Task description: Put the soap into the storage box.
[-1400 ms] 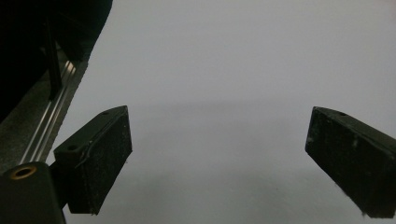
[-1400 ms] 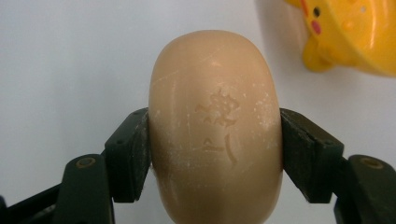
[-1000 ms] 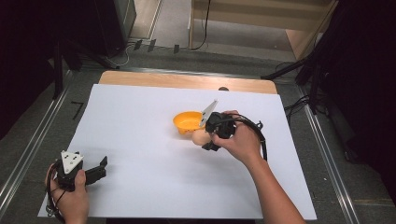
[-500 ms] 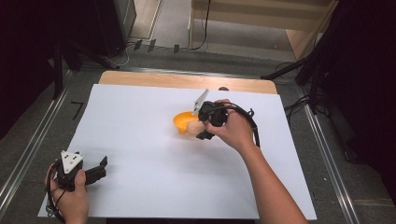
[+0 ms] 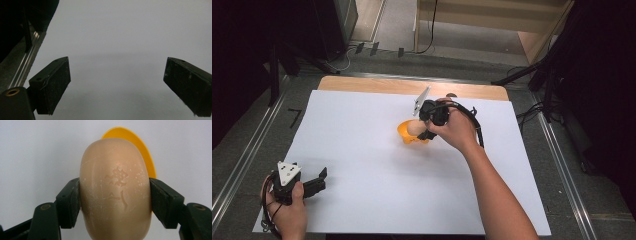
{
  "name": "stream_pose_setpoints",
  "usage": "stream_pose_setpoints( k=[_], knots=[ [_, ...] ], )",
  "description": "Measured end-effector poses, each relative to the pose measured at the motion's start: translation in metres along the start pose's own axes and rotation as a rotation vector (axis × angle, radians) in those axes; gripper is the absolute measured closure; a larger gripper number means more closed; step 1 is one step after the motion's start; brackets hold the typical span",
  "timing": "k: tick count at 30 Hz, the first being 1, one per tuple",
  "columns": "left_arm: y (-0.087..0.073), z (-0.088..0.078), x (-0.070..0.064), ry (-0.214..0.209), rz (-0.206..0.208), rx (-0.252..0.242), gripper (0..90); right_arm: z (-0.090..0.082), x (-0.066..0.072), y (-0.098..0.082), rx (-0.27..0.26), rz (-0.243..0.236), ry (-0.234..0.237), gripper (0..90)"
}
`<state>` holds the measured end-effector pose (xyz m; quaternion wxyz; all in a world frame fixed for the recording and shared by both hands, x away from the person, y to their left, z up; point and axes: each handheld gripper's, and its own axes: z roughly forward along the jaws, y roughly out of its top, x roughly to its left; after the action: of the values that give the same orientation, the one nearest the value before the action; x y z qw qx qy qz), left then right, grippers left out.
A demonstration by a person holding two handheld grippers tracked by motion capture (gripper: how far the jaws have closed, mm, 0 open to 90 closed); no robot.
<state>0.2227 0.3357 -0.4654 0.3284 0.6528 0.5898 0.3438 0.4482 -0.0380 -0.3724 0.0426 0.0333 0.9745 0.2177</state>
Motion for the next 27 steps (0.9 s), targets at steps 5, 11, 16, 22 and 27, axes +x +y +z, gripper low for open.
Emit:
stream_pose_setpoints(
  k=[5, 11, 16, 22, 27],
  knots=[
    [0.000, 0.000, 0.000, -0.001, -0.002, 0.002, 7.7, 0.009, -0.006, 0.003, 0.025, -0.019, 0.017, 32.1],
    [0.000, 0.000, 0.000, 0.002, -0.001, 0.003, 7.7, 0.014, -0.015, 0.001, 0.020, 0.013, 0.034, 32.2],
    [0.000, 0.000, 0.000, 0.003, -0.002, 0.007, 7.7, 0.019, -0.019, 0.002, 0.022, 0.028, 0.043, 32.4],
    [0.000, 0.000, 0.000, 0.003, -0.003, 0.004, 7.7, 0.027, -0.023, 0.000, 0.016, 0.041, 0.063, 32.8],
    [0.000, 0.000, 0.001, 0.002, -0.004, 0.005, 7.7, 0.024, -0.026, -0.004, -0.015, 0.071, 0.082, 27.1]
  ],
)
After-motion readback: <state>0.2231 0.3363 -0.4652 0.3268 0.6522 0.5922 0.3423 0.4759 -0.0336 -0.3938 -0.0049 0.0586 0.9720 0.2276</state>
